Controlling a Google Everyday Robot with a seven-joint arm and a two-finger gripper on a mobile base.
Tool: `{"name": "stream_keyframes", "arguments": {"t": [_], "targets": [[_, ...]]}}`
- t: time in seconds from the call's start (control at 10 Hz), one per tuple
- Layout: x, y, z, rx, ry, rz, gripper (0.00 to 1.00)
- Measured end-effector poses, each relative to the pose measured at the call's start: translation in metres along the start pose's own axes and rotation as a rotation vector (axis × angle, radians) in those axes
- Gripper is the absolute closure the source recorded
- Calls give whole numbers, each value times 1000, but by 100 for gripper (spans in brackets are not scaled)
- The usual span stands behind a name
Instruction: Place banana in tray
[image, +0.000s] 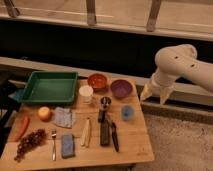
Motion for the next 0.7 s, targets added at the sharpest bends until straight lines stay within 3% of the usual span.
{"name": "stream_keyframes", "arguments": {"t": [0.4, 0.7], "targets": [[18, 106, -9, -150, -57, -100, 35], [19, 108, -9, -155, -60, -101, 35]]}}
